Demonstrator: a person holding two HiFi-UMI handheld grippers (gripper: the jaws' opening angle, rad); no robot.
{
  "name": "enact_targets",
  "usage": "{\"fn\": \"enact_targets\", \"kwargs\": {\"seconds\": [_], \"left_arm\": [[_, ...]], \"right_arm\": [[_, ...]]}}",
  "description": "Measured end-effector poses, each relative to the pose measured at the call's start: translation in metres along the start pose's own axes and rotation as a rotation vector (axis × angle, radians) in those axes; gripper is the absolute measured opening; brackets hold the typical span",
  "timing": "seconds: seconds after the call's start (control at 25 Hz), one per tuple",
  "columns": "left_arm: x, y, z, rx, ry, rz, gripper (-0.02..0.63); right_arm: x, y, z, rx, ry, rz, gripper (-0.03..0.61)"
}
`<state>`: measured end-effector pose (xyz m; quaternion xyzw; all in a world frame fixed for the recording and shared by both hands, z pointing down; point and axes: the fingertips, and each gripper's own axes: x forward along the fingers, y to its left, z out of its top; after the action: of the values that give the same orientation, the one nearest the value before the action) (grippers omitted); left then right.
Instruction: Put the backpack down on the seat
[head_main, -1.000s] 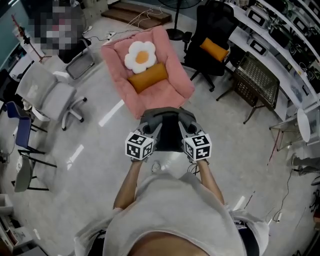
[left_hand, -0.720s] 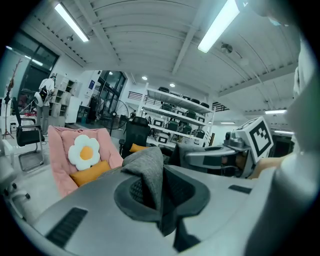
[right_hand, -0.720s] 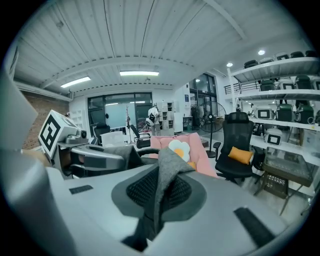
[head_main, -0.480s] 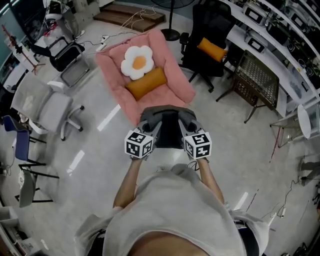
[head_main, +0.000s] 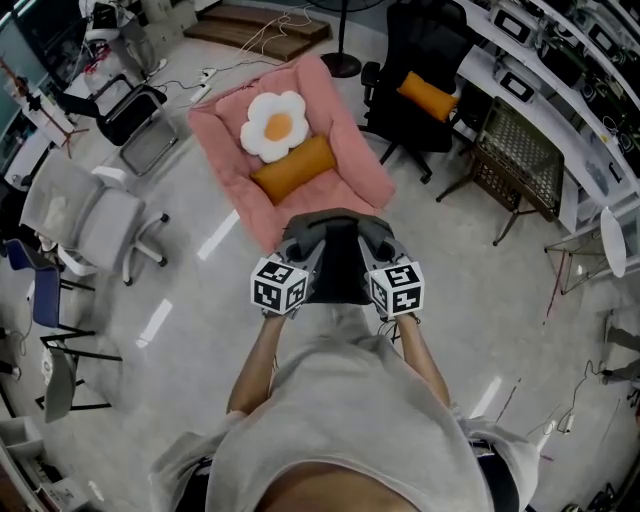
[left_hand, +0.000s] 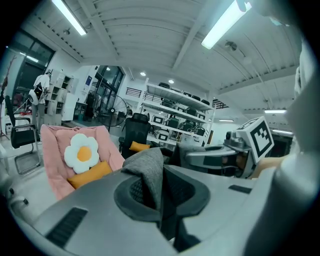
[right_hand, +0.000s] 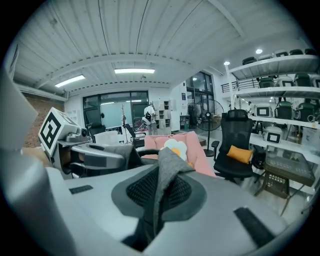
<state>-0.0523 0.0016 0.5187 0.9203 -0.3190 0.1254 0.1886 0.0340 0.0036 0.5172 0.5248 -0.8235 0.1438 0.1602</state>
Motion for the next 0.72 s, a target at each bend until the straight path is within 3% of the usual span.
{"fn": "enact_targets", "kwargs": {"seconds": [0.36, 0.72], "left_arm": [[0.044, 0.039, 0.014, -0.010, 0.018, 0.014, 0.034], [0.110, 0.085, 0.055, -0.031, 0.014, 0.038, 0.034]], "right_arm": [[0.049, -0.035, 0.010, 0.017, 0.001, 0.020, 0.026], [0.110, -0.095, 0.044, 0.011, 0.003, 0.064, 0.026]]}}
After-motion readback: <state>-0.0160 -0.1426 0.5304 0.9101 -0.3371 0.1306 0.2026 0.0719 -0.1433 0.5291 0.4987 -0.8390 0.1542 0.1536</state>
